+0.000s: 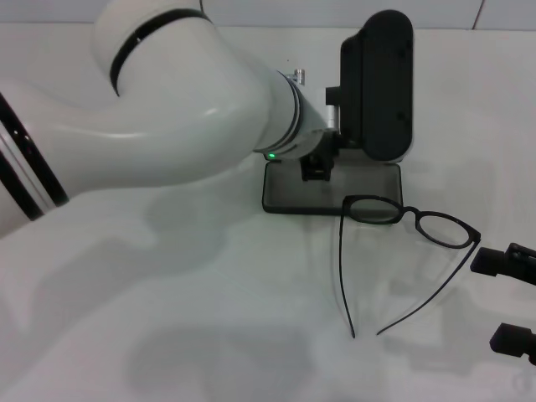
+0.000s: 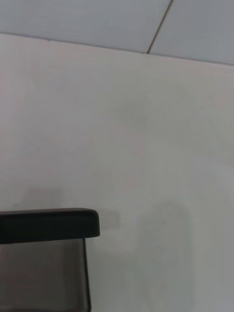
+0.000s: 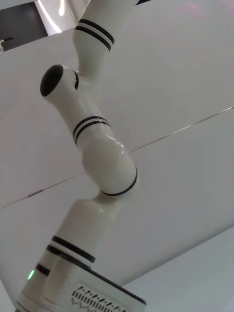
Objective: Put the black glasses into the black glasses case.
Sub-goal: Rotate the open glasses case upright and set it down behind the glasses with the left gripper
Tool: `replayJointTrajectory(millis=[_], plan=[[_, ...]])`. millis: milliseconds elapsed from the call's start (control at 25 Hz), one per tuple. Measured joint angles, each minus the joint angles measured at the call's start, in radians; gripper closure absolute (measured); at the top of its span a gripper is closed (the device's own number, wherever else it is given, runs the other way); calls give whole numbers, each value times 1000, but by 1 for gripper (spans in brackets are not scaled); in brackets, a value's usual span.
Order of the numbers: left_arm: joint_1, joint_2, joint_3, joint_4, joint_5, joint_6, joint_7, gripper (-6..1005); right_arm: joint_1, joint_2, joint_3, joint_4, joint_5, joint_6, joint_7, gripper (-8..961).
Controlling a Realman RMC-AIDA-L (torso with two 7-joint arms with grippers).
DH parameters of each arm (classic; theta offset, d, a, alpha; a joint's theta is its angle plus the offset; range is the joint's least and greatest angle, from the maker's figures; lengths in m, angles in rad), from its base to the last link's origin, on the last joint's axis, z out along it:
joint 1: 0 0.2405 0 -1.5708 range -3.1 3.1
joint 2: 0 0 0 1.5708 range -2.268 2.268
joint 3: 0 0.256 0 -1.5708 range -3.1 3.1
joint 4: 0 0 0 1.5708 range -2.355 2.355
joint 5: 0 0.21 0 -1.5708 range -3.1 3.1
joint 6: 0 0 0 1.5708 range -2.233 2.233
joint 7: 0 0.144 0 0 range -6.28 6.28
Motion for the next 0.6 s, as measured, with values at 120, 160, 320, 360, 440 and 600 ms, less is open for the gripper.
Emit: replayJointTrajectory(millis=[120, 160, 320, 360, 440, 600], plan=[[-4, 0, 7, -9, 2, -4, -21, 705, 2, 0, 0, 0, 1, 0, 0, 94], [-5, 0, 7, -12, 2, -5, -29, 702, 3, 0, 0, 0, 1, 0, 0, 94], [-9, 0, 9, -16, 12, -5, -76, 690, 2, 0, 0, 0, 1, 0, 0, 94], [-9, 0, 9, -16, 16, -5, -86, 686, 1, 0, 0, 0, 1, 0, 0, 94], [-9, 1, 11, -16, 27, -5, -104, 680, 1, 0, 0, 0, 1, 0, 0, 94], [-9, 1, 19, -16, 39, -5, -127, 668, -2, 0, 0, 0, 1, 0, 0, 95]])
